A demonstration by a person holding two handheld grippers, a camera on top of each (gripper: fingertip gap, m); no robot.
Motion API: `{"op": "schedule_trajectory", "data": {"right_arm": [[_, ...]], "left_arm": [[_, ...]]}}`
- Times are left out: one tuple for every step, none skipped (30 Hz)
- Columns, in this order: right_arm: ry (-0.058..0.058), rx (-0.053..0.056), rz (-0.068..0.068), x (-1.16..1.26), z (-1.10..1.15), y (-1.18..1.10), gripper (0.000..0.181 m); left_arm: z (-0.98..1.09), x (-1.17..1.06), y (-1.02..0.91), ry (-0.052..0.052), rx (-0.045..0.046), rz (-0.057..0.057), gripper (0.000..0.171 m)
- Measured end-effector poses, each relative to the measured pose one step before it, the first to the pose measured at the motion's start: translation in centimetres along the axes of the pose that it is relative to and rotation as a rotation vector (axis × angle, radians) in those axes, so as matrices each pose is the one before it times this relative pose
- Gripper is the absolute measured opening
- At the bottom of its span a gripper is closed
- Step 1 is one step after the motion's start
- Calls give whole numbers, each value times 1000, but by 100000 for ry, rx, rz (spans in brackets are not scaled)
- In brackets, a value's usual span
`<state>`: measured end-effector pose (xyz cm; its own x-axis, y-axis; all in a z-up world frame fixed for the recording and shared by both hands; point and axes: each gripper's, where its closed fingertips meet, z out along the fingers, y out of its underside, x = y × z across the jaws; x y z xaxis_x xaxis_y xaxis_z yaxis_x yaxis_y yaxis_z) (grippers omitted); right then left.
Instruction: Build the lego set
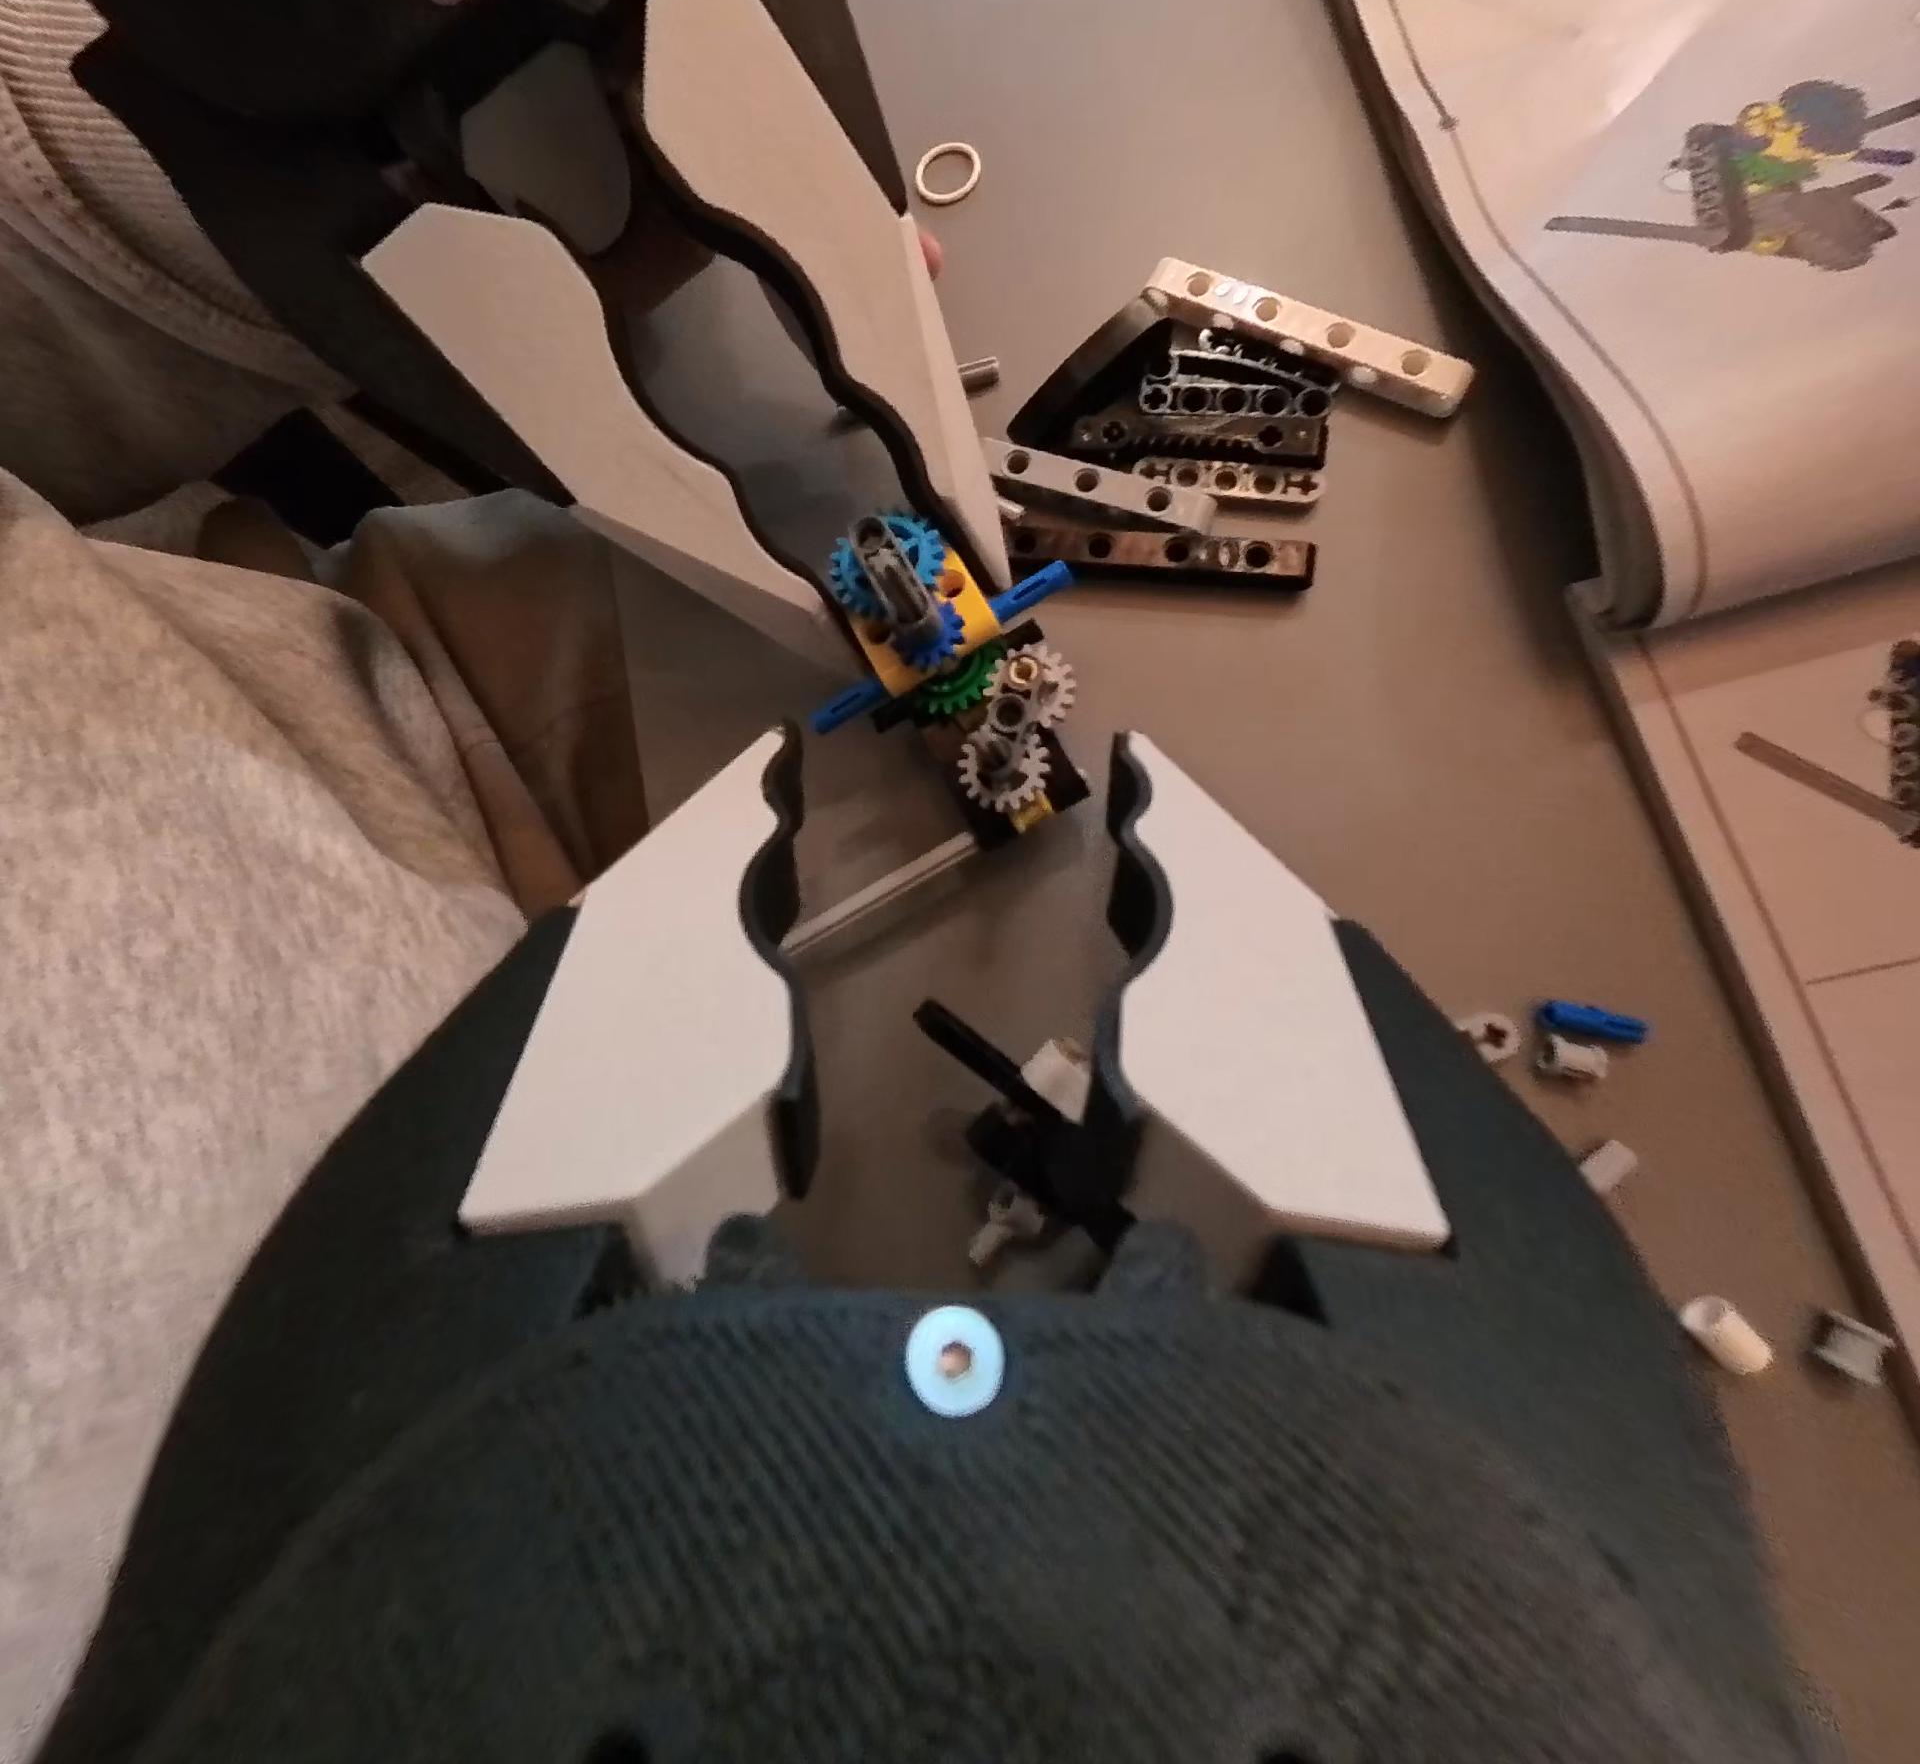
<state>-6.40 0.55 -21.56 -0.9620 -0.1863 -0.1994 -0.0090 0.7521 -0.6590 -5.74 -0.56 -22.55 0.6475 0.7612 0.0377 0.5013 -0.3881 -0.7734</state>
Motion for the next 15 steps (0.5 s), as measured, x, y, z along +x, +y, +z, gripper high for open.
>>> {"op": "schedule_trajectory", "data": {"right_arm": [[-119, 336, -1185, -16, -10, -16, 59], [-281, 114, -1211, -64, -10, 20, 59], [-243, -48, -1202, -60, -20, 55, 60], [-116, -71, -1155, -31, -41, 59, 60], [-57, -115, -1005, -21, -69, 73, 59], [-150, -279, -717, -15, -84, 105, 56], [-267, -300, -432, -44, -67, 85, 54], [132, -211, -219, 20, -53, 60, 53], [544, -167, -218, 84, -31, 45, 51], [595, -111, -310, 67, -26, 28, 50], [559, -105, -372, 71, -12, 27, 49], [622, -191, -341, 84, -27, 47, 48], [627, -283, -239, 96, -38, 76, 48], [452, -242, -126, 78, -52, 87, 47], [343, -5, -15, 73, -84, 59, 46]], "left_arm": [[0, -1, 0, -1, -1, 10, 24], [0, 1, 0, 3, -3, -8, 24], [-5, -5, 4, 9, 0, -13, 24], [0, 2, 0, 12, 0, -9, 24], [5, -5, -4, 2, -4, -12, 24], [1, -2, 12, 21, -5, -38, 24], [0, -3, -1, 46, -1, -63, 24], [0, -1, -1, 56, -3, -74, 24], [0, -4, -1, 47, -3, -52, 24], [0, 2, 1, 8, -5, -8, 24], [0, -3, 1, -11, -4, 21, 24], [11, 6, 5, -5, -5, 7, 24], [0, -1, 0, -2, -2, 7, 24], [0, -3, 0, -14, 1, 17, 24], [5, 2, -3, -28, -8, 31, 24]]}}
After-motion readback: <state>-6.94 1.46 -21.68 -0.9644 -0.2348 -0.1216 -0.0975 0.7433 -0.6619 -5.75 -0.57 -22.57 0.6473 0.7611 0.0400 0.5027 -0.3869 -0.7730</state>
